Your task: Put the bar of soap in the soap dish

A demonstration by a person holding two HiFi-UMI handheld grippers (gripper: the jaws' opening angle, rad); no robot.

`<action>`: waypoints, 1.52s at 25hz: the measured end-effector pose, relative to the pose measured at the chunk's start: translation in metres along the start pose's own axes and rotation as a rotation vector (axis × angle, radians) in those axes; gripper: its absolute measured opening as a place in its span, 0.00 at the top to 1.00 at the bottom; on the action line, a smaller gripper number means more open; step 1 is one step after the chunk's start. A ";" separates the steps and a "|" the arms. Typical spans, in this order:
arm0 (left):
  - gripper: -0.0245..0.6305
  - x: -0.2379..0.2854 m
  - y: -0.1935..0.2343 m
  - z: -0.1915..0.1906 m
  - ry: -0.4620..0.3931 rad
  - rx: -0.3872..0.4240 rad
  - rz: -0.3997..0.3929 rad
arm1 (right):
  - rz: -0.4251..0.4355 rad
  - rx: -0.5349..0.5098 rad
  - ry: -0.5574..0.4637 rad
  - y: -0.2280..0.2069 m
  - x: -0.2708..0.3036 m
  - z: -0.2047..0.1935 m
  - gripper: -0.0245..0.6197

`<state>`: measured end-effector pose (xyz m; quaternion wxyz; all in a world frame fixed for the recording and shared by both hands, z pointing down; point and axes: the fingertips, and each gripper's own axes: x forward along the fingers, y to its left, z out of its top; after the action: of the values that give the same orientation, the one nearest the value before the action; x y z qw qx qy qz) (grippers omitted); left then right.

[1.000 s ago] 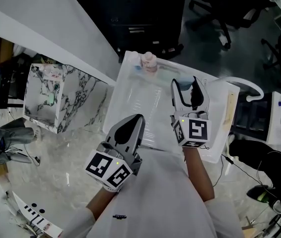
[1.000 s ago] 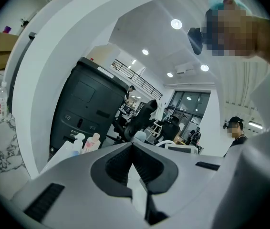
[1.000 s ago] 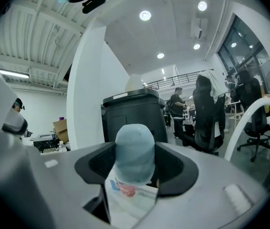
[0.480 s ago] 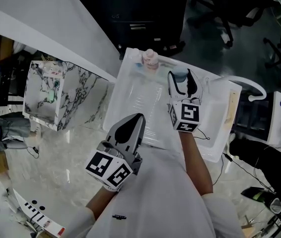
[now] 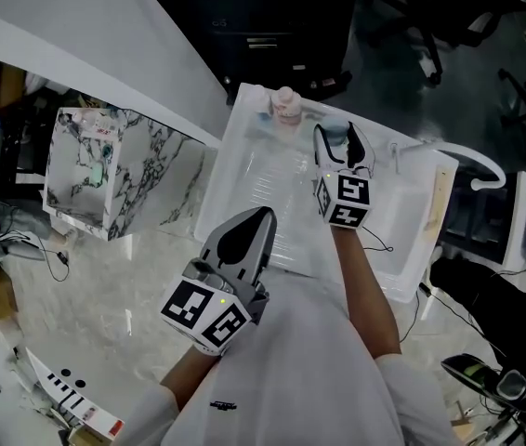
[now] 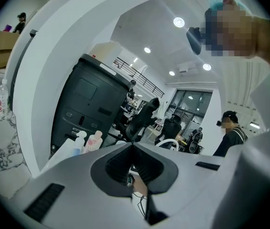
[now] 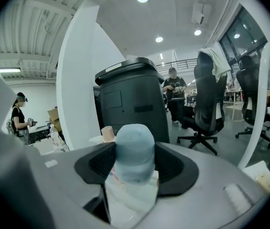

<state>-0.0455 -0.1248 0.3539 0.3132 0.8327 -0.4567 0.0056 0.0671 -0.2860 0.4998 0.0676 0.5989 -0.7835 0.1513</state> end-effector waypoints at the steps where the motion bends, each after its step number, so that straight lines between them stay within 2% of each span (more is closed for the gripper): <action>1: 0.96 0.001 0.000 -0.001 0.001 -0.001 0.001 | -0.003 0.002 0.008 -0.002 0.003 -0.004 0.54; 15: 0.96 0.011 0.008 -0.003 0.045 -0.004 -0.005 | -0.058 0.052 0.107 -0.024 0.038 -0.048 0.54; 21: 0.96 0.014 0.016 -0.006 0.066 -0.001 0.011 | -0.054 0.112 0.166 -0.025 0.051 -0.072 0.54; 31: 0.96 0.018 0.031 -0.011 0.096 -0.009 0.031 | -0.096 0.168 0.285 -0.033 0.071 -0.109 0.54; 38: 0.96 0.020 0.040 -0.011 0.103 -0.013 0.047 | -0.122 0.165 0.334 -0.038 0.077 -0.123 0.54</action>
<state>-0.0618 -0.1494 0.3894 0.3415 0.8183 -0.4594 0.0526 0.0736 -0.3263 0.6443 0.1563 0.6155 -0.7085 0.3078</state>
